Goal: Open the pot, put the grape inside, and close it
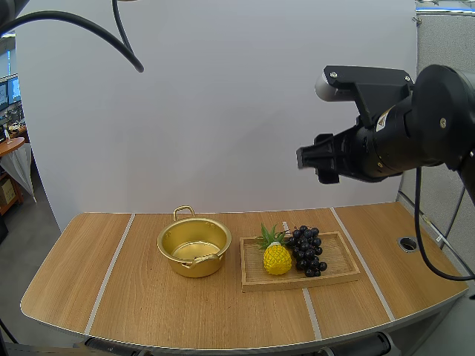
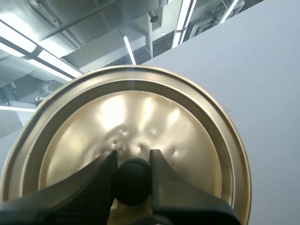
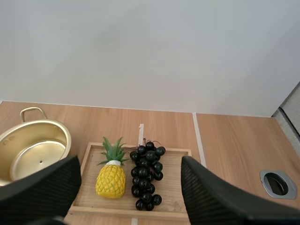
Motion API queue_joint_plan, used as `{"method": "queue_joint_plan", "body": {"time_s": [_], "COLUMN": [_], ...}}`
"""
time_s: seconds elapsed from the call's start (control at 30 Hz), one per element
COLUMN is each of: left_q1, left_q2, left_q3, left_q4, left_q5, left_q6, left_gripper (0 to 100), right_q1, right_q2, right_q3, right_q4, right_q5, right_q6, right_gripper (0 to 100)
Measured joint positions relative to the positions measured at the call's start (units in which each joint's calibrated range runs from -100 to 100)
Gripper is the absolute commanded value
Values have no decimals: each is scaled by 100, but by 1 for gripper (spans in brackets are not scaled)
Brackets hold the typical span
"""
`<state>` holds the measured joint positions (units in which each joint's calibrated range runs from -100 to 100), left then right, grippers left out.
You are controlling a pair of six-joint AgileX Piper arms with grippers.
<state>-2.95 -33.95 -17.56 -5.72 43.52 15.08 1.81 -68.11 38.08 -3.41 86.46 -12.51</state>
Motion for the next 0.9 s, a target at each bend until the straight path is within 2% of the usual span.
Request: {"method": "queue_joint_plan", "body": {"time_s": [0.2, 0.67, 0.9], "left_q1": [0, 0, 0], "left_q2": [0, 0, 0], "left_q3": [0, 0, 0], "left_q4": [0, 9, 9], "left_q5": [-35, -35, -35], "left_q6": [-3, -11, -11], "left_gripper": [0, 0, 0], "right_q1": [0, 0, -260], "right_q2": [778, 3294, 3850], "right_q3": [0, 0, 102], "right_q4": [0, 0, 13], "right_q5": [-504, -1325, -1641], "right_q6": [156, 237, 222], "right_gripper": [100, 100, 100]}}
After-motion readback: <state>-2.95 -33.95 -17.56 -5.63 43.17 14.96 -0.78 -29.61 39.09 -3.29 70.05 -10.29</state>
